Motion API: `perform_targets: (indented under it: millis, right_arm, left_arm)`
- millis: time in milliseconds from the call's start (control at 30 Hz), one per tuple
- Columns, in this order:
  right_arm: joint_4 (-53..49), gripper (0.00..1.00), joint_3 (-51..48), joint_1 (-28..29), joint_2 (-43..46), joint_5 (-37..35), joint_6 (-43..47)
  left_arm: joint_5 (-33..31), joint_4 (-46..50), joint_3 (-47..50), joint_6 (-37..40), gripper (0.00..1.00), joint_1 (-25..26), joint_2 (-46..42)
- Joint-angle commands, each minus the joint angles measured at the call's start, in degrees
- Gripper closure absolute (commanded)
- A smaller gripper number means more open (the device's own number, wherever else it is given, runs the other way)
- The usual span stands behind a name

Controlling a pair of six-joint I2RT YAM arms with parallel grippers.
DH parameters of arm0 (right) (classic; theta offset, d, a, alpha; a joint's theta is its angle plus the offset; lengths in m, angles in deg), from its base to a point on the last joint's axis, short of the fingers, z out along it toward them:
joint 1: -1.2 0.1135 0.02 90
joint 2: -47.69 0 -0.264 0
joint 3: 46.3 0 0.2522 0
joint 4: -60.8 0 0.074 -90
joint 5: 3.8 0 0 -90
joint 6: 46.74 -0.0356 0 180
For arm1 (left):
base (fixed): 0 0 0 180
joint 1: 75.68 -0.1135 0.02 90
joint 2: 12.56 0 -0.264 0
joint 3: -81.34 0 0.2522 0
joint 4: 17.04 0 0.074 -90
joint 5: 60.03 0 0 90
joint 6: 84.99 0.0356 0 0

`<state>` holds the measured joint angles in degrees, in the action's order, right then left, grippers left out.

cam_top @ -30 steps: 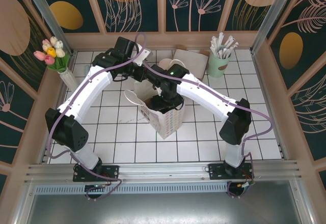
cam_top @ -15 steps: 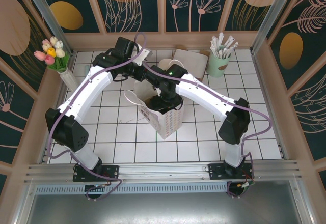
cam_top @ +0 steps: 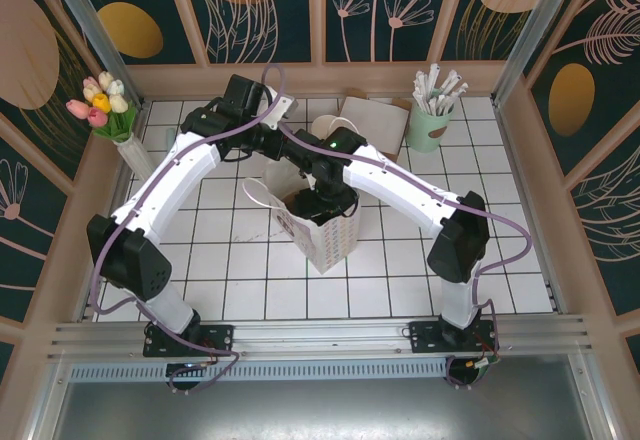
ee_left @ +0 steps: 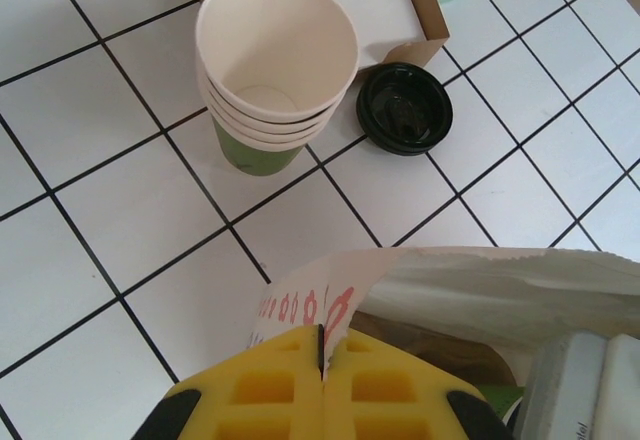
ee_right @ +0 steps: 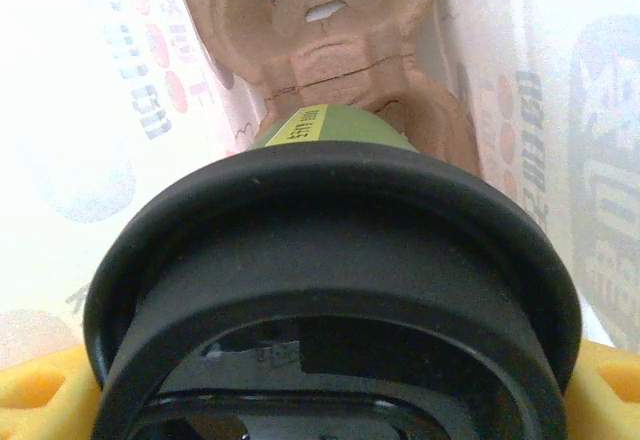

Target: Pack the takeout coffee

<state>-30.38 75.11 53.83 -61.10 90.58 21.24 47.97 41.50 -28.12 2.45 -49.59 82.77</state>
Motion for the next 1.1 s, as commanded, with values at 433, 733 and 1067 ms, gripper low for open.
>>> perform_targets:
  millis: [433, 733, 1067]
  right_arm:
    - [-1.3, 0.38, -1.9, 0.3, 0.0, -1.2, -1.9]
    - [-1.4, 0.38, -1.9, -0.1, 0.3, -2.3, -2.1]
    - [-1.4, 0.38, -4.8, -1.3, 0.7, -3.4, -1.8]
  left_arm:
    - [-0.5, -2.1, 0.7, -2.3, 1.0, 0.3, -2.9]
    - [-2.7, -1.9, 1.1, -2.4, 1.0, 0.3, -2.9]
    - [-2.6, -1.7, 0.1, -3.7, 1.0, 0.3, -3.0]
